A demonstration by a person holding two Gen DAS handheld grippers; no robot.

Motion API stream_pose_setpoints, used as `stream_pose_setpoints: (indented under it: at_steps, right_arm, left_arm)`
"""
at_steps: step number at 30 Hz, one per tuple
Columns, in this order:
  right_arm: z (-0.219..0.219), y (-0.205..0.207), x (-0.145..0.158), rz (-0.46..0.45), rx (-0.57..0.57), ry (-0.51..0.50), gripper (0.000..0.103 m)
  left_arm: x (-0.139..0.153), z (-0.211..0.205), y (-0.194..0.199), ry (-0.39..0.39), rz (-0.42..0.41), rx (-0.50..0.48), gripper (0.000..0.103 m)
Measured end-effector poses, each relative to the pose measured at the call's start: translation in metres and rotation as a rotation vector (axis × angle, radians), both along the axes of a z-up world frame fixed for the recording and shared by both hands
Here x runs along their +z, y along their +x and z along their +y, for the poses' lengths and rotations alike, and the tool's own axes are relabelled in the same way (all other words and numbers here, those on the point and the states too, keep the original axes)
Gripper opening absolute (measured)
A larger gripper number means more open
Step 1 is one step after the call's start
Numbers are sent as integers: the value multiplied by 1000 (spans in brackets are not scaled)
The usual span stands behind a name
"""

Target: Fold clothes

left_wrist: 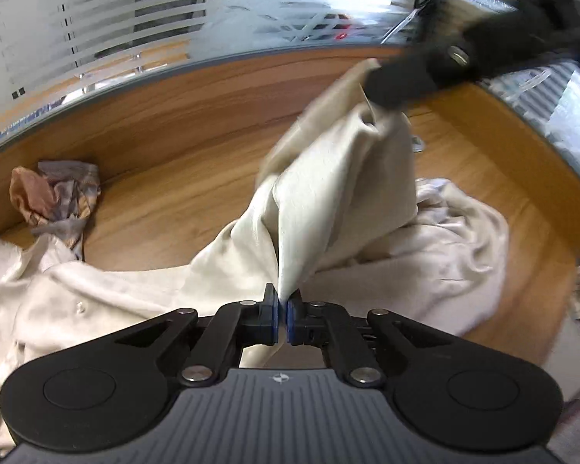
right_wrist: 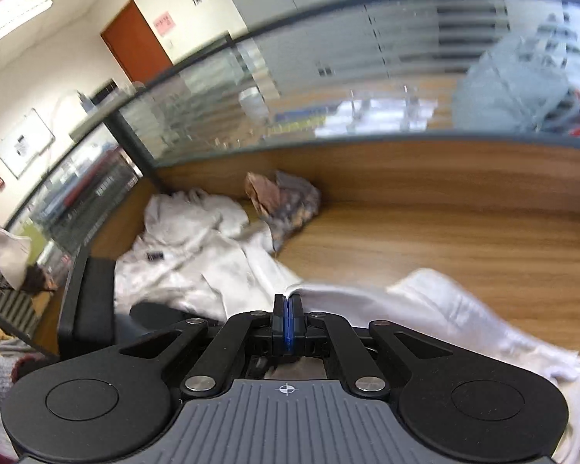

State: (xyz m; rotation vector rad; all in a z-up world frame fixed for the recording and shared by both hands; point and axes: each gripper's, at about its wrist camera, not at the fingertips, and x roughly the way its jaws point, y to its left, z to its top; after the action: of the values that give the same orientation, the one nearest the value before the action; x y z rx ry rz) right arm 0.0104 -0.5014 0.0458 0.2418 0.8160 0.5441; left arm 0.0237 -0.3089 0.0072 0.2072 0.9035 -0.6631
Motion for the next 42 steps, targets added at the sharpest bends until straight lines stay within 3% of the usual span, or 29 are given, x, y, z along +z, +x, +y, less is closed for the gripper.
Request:
stream_pose_setpoints:
  at_steps: [5, 10, 18, 28, 30, 33, 42]
  right_arm:
    - [-6, 15, 16, -69, -15, -19, 2]
    - [6, 49, -20, -25, -1, -96, 2]
    - [35, 85, -86, 77, 26, -185, 4]
    - [56, 67, -98, 121, 17, -155, 9]
    - [63, 65, -105, 150, 33, -145, 9]
    - [75, 63, -115, 181, 71, -144, 9]
    - [106, 64, -132, 217, 173, -172, 9]
  left_arm:
    - [32, 37, -13, -173, 134, -3, 4]
    - [18, 71, -6, -248, 213, 60, 4]
    - [-39, 102, 43, -126, 280, 246, 4]
    - [-73, 105, 91, 5, 285, 326, 6]
    - [-82, 104, 96, 61, 275, 337, 14]
    - [-87, 105, 95, 110, 256, 321, 31]
    - [-87, 92, 69, 118, 215, 206, 35]
